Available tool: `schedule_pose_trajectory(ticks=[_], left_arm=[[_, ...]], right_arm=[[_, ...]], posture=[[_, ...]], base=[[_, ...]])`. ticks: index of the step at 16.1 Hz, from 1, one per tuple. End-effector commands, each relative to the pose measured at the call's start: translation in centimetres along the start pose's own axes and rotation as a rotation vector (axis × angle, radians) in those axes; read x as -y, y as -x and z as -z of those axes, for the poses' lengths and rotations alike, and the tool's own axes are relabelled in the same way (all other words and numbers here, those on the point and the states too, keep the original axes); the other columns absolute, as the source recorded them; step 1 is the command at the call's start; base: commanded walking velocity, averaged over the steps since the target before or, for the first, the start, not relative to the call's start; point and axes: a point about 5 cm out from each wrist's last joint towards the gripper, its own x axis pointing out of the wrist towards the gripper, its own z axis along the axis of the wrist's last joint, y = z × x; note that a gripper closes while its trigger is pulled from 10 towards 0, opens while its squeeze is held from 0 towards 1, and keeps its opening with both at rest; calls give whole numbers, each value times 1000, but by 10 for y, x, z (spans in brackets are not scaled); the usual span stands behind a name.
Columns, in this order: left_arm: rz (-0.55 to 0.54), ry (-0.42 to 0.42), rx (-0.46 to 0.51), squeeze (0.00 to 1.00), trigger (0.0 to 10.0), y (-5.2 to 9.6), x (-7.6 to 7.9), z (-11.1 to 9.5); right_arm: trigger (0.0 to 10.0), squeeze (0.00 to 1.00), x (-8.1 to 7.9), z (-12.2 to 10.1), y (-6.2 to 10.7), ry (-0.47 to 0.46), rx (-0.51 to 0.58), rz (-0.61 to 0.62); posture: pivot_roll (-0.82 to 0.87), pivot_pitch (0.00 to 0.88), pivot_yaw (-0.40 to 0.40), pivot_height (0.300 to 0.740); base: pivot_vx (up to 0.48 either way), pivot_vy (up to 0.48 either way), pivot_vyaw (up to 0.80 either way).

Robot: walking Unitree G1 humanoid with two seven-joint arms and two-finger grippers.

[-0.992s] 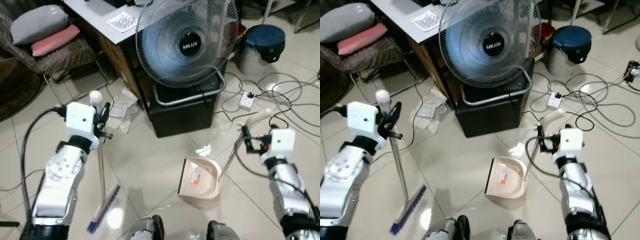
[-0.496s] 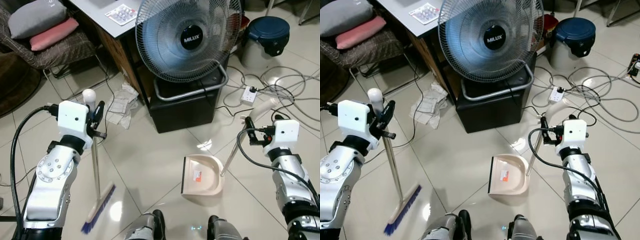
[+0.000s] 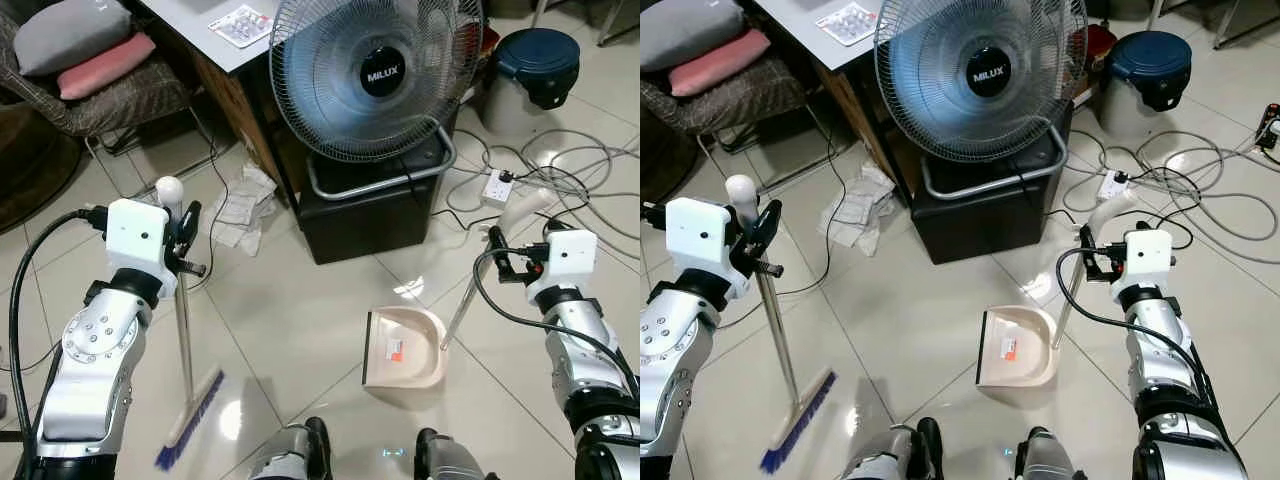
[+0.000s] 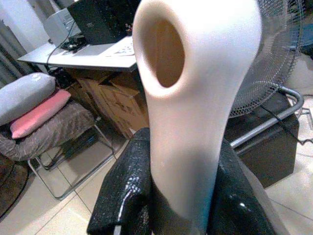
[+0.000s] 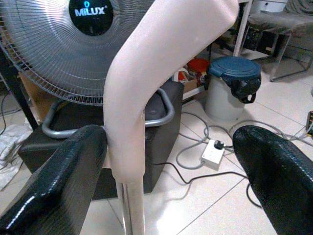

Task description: Sweep floor

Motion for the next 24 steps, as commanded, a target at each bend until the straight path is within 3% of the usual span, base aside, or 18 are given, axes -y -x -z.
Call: schedule_pose_trajectory(ticks=[1, 4, 5, 6, 10, 17, 24], left_arm=[[-33, -41, 4, 0, 10000, 4, -10, -5], [-46, -33, 10, 0, 10000, 3, -12, -6], [-48, -30, 12, 0, 10000, 3, -11, -6], [-52, -21, 15, 0, 10000, 3, -10, -6], [-53, -6, 15, 0, 10000, 6, -8, -5], [-52, 11, 16, 0, 10000, 7, -5, -4], [-51, 20, 20, 0, 10000, 8, -1, -4]], right_arm=[[10000, 0, -10, 10, 3, 11, -55, -53], [10000, 0, -13, 5, -1, 78, -37, -76], [10000, 941, -11, 5, -1, 68, -32, -46], [10000, 1000, -7, 4, 0, 38, -21, 8], [10000, 1000, -17, 9, 10, 1, 20, 30], [10000, 1000, -14, 16, 26, 40, 24, 40], [10000, 1000, -17, 17, 28, 52, 10, -39]], posture=[[147, 251, 205, 740], [142, 246, 201, 740], [137, 245, 192, 740], [135, 242, 189, 740], [132, 242, 184, 740], [114, 225, 173, 740], [111, 212, 168, 740]], base=[[0, 0, 0], [0, 0, 0], [0, 0, 0], [0, 0, 0], [0, 0, 0], [0, 0, 0], [0, 0, 0]])
